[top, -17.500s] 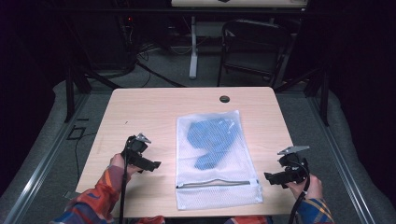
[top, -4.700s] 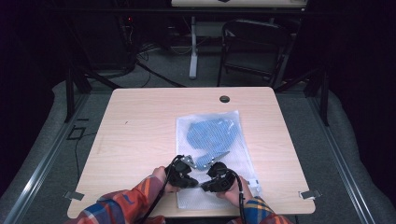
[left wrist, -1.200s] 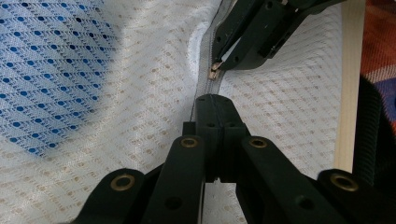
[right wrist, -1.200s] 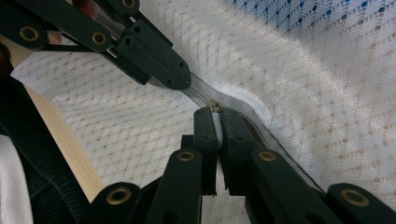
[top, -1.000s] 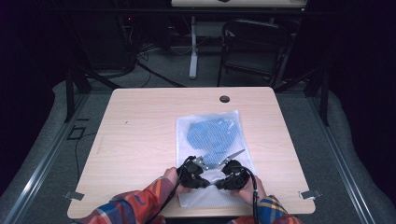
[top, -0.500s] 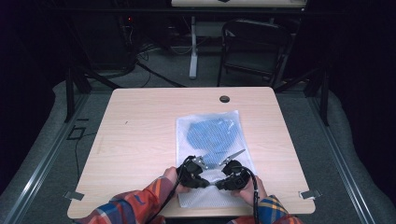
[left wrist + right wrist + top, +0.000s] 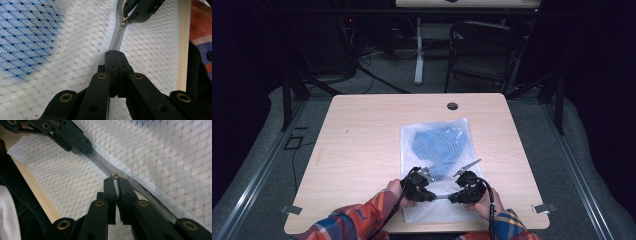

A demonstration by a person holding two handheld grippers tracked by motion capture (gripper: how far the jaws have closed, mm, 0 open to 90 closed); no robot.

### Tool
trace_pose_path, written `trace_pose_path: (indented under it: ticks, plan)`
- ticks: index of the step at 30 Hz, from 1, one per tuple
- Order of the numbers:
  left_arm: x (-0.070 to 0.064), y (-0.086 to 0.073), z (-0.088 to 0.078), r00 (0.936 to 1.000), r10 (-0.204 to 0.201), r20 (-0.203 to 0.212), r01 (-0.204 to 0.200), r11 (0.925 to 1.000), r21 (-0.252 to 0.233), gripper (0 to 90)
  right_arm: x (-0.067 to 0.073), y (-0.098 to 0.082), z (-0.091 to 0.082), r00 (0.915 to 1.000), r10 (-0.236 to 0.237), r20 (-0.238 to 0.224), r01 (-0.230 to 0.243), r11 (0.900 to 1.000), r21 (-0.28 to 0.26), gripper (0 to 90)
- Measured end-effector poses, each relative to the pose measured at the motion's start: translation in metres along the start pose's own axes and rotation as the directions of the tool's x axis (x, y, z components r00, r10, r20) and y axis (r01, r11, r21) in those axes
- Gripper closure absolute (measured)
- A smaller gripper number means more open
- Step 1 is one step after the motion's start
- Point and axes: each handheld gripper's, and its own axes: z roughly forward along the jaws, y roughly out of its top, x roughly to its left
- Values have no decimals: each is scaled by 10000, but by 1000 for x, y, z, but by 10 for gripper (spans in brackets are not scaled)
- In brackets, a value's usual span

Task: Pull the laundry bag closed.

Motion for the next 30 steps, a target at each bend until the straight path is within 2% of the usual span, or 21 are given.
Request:
trace_pose_path:
  ticks: [8,9,15,16,20,21,22,24,26,27,28,29,30]
  plan:
    - [-1,0,0,10000,5,-37,-4,10000,18,900,-2,-2,-3,9999,-110,-45,111,9999,107,867]
    - [-1,0,0,10000,0,-36,1,10000,13,900,-1,-3,-2,10000,62,-4,-62,10000,-59,867]
    - [-1,0,0,10000,26,-76,-25,10000,44,900,-2,-3,-3,9998,47,-177,-47,10000,-43,867]
    - [-1,0,0,10000,16,-71,-16,10000,39,900,-3,-3,-4,10000,-87,43,87,9999,127,868]
    - [-1,0,0,10000,43,-67,-43,10000,38,900,-6,-5,-8,9999,98,45,-98,9999,109,867]
    - [-1,0,0,10000,43,-67,-43,10000,38,900,-6,-6,-7,9997,240,-30,-240,9997,-66,867]
    - [-1,0,0,10000,48,-66,-48,10000,39,900,-8,-6,-10,9999,32,109,-34,9997,222,867]
    - [-1,0,-1,9999,70,-72,-69,10000,60,900,-9,-8,-10,9997,250,29,-250,9997,-4,867]
    - [-1,0,-1,9999,67,-80,-67,10000,60,900,-11,-8,-11,9998,174,91,-176,9997,179,867]
    - [0,0,-1,10000,46,-58,-46,10000,56,900,-11,-10,-11,9993,381,15,-380,9993,-32,867]
    - [0,0,-1,10000,46,-58,-46,10000,56,900,-11,-10,-11,9993,381,15,-380,9993,-32,867]
    - [0,0,-1,10000,62,-50,-62,10000,56,900,-14,-10,-15,9997,101,240,-108,9995,281,867]
    - [0,0,-1,10000,62,-50,-62,10000,56,900,-13,-11,-14,9995,296,58,-296,9995,115,867]
